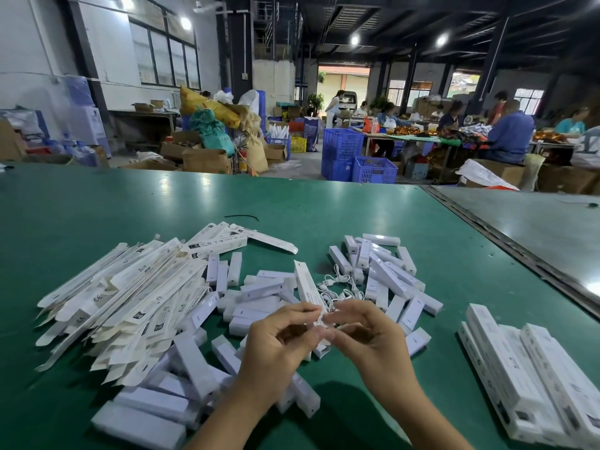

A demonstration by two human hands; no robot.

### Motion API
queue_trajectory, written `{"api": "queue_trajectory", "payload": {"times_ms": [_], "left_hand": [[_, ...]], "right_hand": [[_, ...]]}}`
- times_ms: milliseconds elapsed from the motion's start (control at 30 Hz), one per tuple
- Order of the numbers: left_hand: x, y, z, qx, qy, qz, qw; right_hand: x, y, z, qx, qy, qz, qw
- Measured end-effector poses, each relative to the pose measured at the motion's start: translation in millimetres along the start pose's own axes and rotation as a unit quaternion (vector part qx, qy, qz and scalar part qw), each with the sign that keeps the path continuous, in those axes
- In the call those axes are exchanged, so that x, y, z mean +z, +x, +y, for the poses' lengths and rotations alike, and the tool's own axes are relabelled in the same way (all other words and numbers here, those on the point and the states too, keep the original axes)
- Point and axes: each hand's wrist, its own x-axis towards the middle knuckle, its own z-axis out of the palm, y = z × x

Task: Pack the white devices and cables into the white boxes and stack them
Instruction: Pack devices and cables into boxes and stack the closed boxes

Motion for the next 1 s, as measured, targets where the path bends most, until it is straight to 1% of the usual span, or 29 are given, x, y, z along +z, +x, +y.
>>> {"api": "queue_trajectory", "payload": {"times_ms": [67,133,167,233,300,367,467,533,600,667,733,767,867,933,1000], "left_hand": [[-1,1,0,-0.008,0.008,-0.003,1.0],[-2,3,3,-0.017,-0.003,0.004,1.0],[-3,4,5,-0.019,-0.027,0.016,0.999],[-5,8,10,-0.043,-0.139,0.044,0.988],[-13,12,13,-0.094,-0.281,0.054,0.953],[-23,15,14,-0.14,-0.38,0.068,0.912],[-33,21,13,-0.17,-0.46,0.092,0.867],[-33,23,13,-0.176,-0.475,0.108,0.855],[-30,23,11,-0.162,-0.463,0.098,0.866],[-27,22,7,-0.141,-0.446,0.056,0.882],[-21,19,4,-0.141,-0.404,0.02,0.903],[-18,18,2,-0.15,-0.369,0.02,0.917],[-7,12,-3,-0.158,-0.233,0.056,0.958],[-3,10,-3,-0.161,-0.172,0.085,0.968],[-3,10,-2,-0.159,-0.149,0.108,0.97]], "right_hand": [[0,0,1,-0.028,-0.035,-0.005,0.999],[-2,-1,1,-0.08,-0.112,-0.025,0.99],[-4,-1,2,-0.108,-0.143,-0.035,0.983],[-12,0,7,-0.158,-0.207,-0.05,0.964],[-19,4,10,-0.158,-0.286,-0.059,0.943],[-27,8,9,-0.15,-0.335,-0.039,0.929],[-33,13,4,-0.169,-0.325,-0.006,0.931],[-35,13,1,-0.153,-0.294,-0.005,0.944],[-36,13,-1,-0.108,-0.261,-0.006,0.959],[-36,13,-3,-0.047,-0.214,-0.008,0.976],[-34,12,-4,-0.006,-0.167,-0.013,0.986],[-34,12,-4,0.001,-0.164,-0.02,0.986],[-36,11,-5,0.002,-0.188,-0.058,0.981],[-40,11,-6,0.001,-0.208,-0.085,0.974],[-48,14,-6,-0.003,-0.253,-0.064,0.965]]}}
